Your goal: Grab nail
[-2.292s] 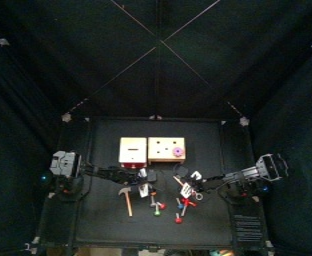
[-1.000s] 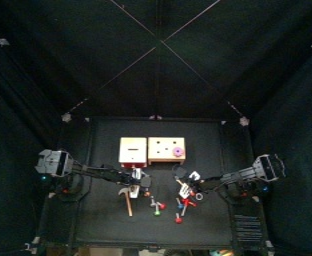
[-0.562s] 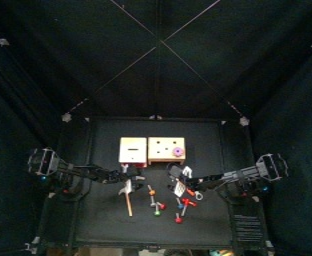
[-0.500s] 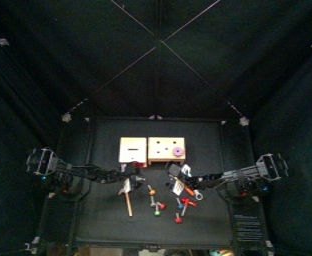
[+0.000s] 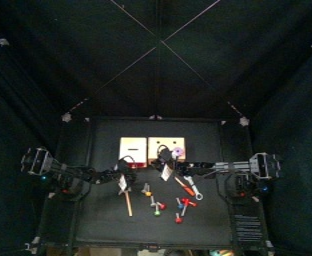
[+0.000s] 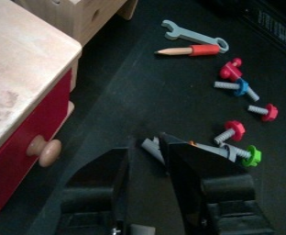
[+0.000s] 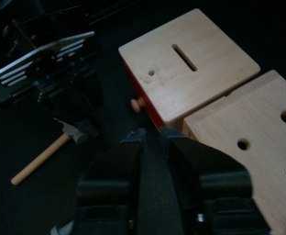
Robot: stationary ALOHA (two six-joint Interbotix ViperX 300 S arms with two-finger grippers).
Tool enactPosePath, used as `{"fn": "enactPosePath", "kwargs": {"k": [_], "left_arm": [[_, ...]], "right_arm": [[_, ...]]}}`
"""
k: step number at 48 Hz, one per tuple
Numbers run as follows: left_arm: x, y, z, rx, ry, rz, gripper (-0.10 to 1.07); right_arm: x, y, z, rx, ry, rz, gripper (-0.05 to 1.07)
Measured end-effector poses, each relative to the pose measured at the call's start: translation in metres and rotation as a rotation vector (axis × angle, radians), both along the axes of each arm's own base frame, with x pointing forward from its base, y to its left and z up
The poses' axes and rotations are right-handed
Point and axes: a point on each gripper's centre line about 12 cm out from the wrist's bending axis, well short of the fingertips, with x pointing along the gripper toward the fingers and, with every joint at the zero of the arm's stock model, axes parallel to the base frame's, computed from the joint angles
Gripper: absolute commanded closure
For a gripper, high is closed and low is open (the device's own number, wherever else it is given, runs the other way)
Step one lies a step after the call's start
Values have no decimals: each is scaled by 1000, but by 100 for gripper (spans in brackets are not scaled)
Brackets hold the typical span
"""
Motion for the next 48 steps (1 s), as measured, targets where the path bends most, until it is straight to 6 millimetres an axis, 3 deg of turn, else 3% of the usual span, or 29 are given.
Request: {"fn": "enactPosePath", "kwargs": {"k": [11,23,32,48], "left_arm": [[-11,5,-1,-109,-6,116,37],[-17,14,-6,-167,10,206,23],[-20,27,-9,-238,4,312,14],[-16,33,-14,-269,12,371,13]], "right_arm": [[27,-33,-6,2,-7,-62,75],[63,-69,-19,12,-17,-124,76],[86,-85,-33,18,-12,-153,76],[91,-105,-43,-2,45,-249,76]]}}
